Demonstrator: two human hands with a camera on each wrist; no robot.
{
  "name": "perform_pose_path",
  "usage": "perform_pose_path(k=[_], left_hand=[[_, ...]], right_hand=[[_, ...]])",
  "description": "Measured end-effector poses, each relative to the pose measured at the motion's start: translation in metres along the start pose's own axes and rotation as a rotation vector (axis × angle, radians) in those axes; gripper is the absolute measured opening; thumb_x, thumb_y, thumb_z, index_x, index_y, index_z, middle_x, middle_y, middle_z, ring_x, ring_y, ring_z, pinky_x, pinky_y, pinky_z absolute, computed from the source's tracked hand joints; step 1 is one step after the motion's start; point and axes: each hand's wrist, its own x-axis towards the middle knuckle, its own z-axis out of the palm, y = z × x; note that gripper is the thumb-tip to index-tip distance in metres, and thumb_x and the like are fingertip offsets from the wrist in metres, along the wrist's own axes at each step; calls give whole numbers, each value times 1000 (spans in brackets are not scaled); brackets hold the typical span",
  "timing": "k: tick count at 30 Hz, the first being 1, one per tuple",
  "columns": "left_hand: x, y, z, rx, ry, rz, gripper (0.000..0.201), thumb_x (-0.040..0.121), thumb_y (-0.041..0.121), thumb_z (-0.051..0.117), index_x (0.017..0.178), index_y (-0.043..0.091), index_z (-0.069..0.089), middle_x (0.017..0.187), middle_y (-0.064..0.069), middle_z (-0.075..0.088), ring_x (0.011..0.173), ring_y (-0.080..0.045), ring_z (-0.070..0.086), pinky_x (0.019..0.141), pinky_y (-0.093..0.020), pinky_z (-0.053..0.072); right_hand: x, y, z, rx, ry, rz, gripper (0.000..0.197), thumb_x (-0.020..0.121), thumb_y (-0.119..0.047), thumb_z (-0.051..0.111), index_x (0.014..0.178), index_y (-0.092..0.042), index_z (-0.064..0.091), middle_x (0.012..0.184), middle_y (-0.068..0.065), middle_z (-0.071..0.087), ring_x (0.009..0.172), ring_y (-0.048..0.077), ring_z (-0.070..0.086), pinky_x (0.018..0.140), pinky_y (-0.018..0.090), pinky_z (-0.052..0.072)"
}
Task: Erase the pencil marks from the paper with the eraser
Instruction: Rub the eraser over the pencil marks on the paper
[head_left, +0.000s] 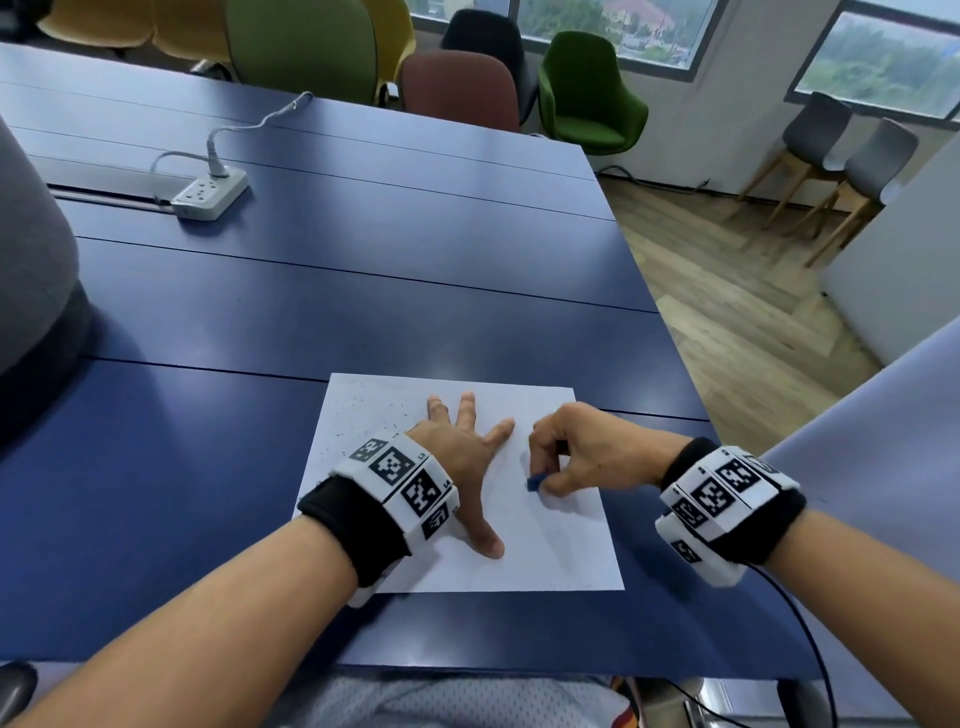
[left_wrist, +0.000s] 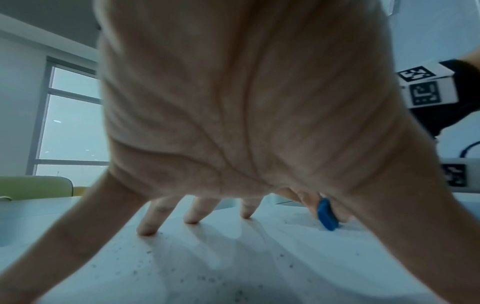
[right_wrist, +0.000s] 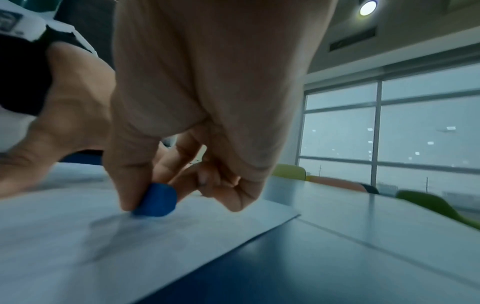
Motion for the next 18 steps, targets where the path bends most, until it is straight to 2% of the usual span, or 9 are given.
perform_pose_path(k=[3, 5, 7, 9, 10, 11, 13, 15, 18], left_hand=[[0, 3, 0, 2, -2, -12, 136, 53, 71, 78, 150, 45, -12, 160, -12, -21, 145, -46, -10, 108, -59, 33], [0, 3, -1, 5, 1, -14, 134, 53, 72, 78, 150, 46, -12, 160, -12, -21, 145, -47, -10, 108, -59, 33], [-1, 3, -1, 8, 1, -12, 135, 53, 72, 77, 150, 47, -12, 160, -12, -21, 145, -46, -10, 108, -59, 33], [-1, 2, -1, 6, 0, -11, 135, 52, 73, 78, 150, 48, -12, 160, -11, -21, 146, -45, -10, 108, -59, 33], [-1, 2, -1, 5, -1, -10, 135, 52, 73, 78, 150, 48, -12, 160, -11, -21, 146, -45, -10, 109, -59, 32], [0, 2, -1, 5, -3, -11, 135, 52, 72, 78, 150, 48, -12, 160, -11, -21, 146, -45, -10, 109, -60, 32], [0, 2, -1, -3, -7, -17, 136, 51, 72, 79, 150, 48, -11, 160, -11, -21, 145, -46, -11, 108, -61, 32], [0, 2, -2, -4, -15, -23, 136, 50, 71, 79, 149, 49, -11, 160, -11, -22, 145, -45, -11, 108, -61, 32], [0, 2, -3, 6, -16, -15, 136, 51, 72, 78, 149, 48, -13, 160, -11, -22, 146, -45, -11, 109, -60, 32]], right_hand=[[-13, 2, 4, 42, -148, 28, 15, 68, -8, 78, 67, -19, 68, 82, 2, 74, 70, 16, 63, 72, 33, 52], [-14, 1, 2, 23, -267, 61, 11, 69, -9, 79, 73, -16, 72, 83, 0, 76, 69, 8, 61, 70, 25, 49], [-9, 2, -3, 4, -184, 64, 10, 70, -9, 79, 76, -14, 73, 78, 0, 75, 65, 9, 60, 66, 23, 48], [-6, 3, -3, 27, -38, 41, 9, 70, -8, 76, 73, -14, 71, 76, 4, 73, 67, 22, 63, 69, 37, 54], [-8, 4, -2, 43, -17, 36, 9, 69, -7, 75, 70, -14, 70, 76, 3, 73, 71, 25, 65, 72, 40, 55], [-12, 4, 0, 42, -42, 38, 11, 69, -6, 76, 68, -15, 69, 75, 0, 73, 71, 22, 65, 73, 38, 55], [-21, 1, 4, 17, -199, 52, 14, 68, -6, 78, 68, -16, 68, 76, -4, 72, 69, 8, 64, 69, 26, 52], [-23, -3, 3, -31, -293, 57, 12, 68, -9, 80, 70, -17, 71, 78, -4, 72, 67, 3, 61, 67, 19, 47], [-17, 1, -2, -15, -118, 59, 9, 69, -5, 76, 72, -12, 71, 78, -5, 73, 66, 1, 60, 66, 18, 47]])
